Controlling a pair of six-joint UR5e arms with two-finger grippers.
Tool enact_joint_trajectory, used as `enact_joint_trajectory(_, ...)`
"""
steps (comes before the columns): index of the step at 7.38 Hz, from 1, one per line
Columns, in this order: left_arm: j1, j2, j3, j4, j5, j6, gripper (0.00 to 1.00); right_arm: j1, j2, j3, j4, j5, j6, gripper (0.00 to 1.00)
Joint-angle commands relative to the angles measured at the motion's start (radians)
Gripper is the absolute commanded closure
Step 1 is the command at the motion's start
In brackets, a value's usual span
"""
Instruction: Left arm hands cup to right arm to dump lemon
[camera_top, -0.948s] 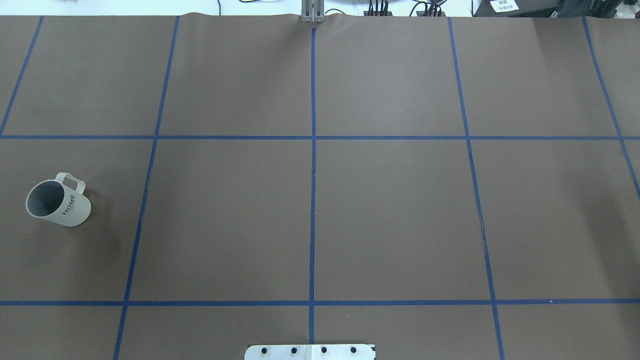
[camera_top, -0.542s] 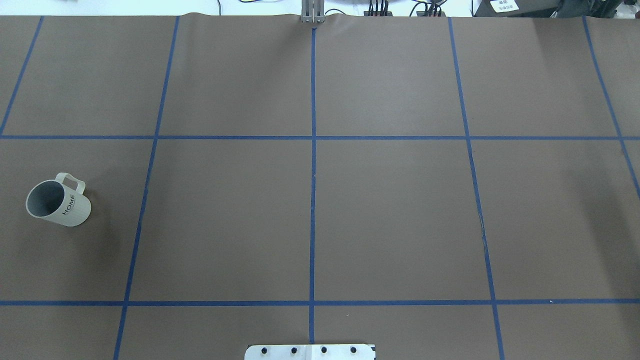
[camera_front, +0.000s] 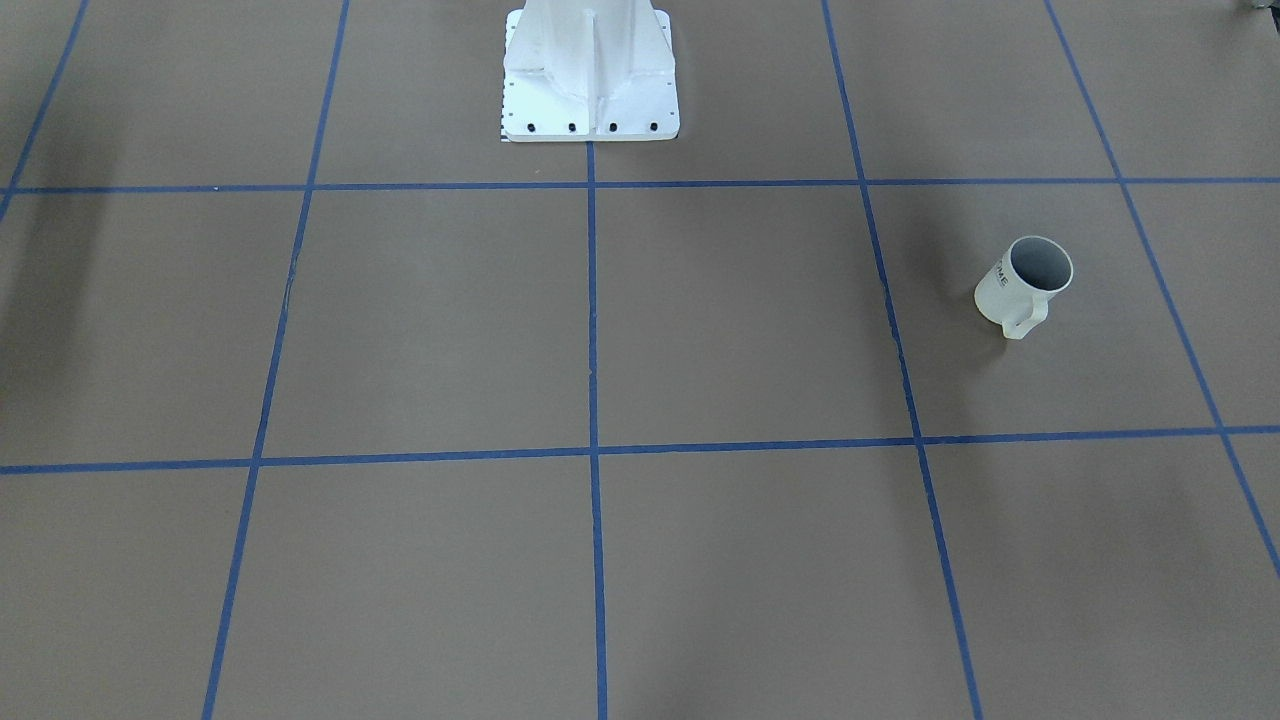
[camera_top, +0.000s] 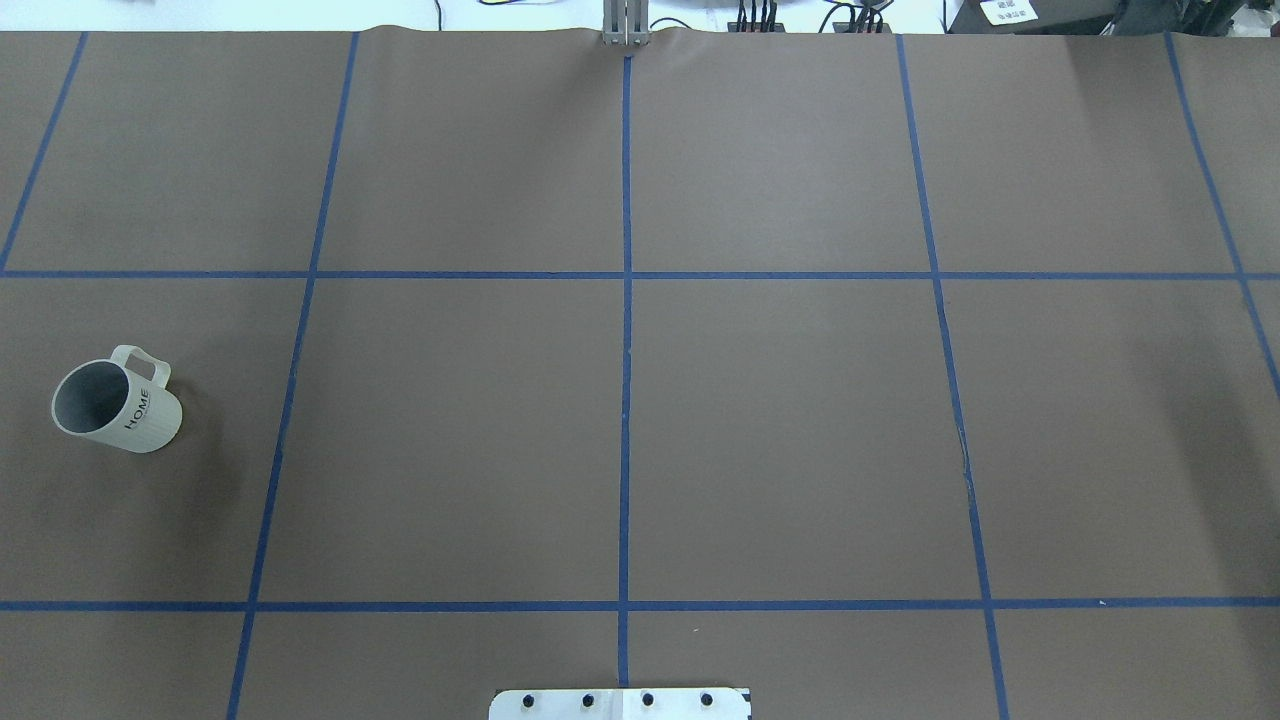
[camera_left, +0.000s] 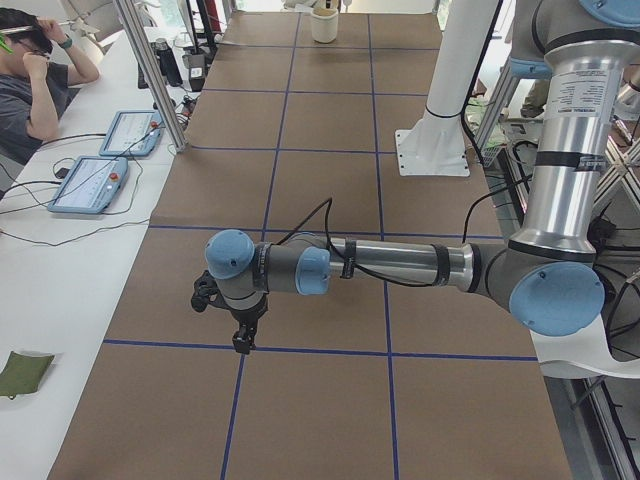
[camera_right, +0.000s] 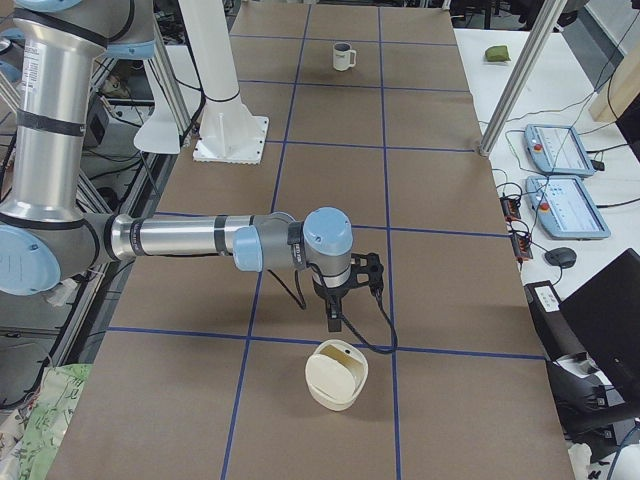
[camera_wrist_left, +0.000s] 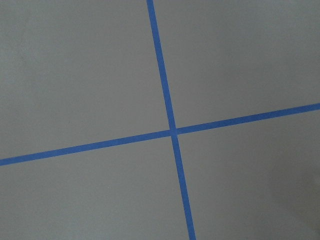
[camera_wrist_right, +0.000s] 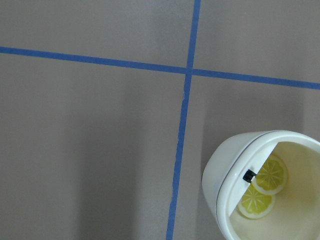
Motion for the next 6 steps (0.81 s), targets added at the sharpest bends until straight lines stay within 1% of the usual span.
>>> enact_joint_trajectory(1, 0.002, 0.001, 0.0, -0.001, 0.001, 0.0, 0.0, 0.016, 0.007, -0.003, -0.001, 0.013, -0.004, 0.0)
enact_joint_trajectory(4, 0.003, -0.006, 0.0, -0.001, 0.001, 0.0, 0.0, 0.067, -0.001, -0.006, -0.007, 0.03, -0.002, 0.0)
enact_joint_trajectory(5, 0.005, -0.007, -0.001, -0.001, 0.001, 0.0, 0.0, 0.073, -0.007, -0.01, -0.009, 0.059, -0.001, 0.0)
enact_joint_trajectory(6, 0.005, -0.009, 0.0, -0.001, 0.001, 0.0, 0.0, 0.075, -0.007, -0.011, -0.009, 0.066, 0.001, 0.0)
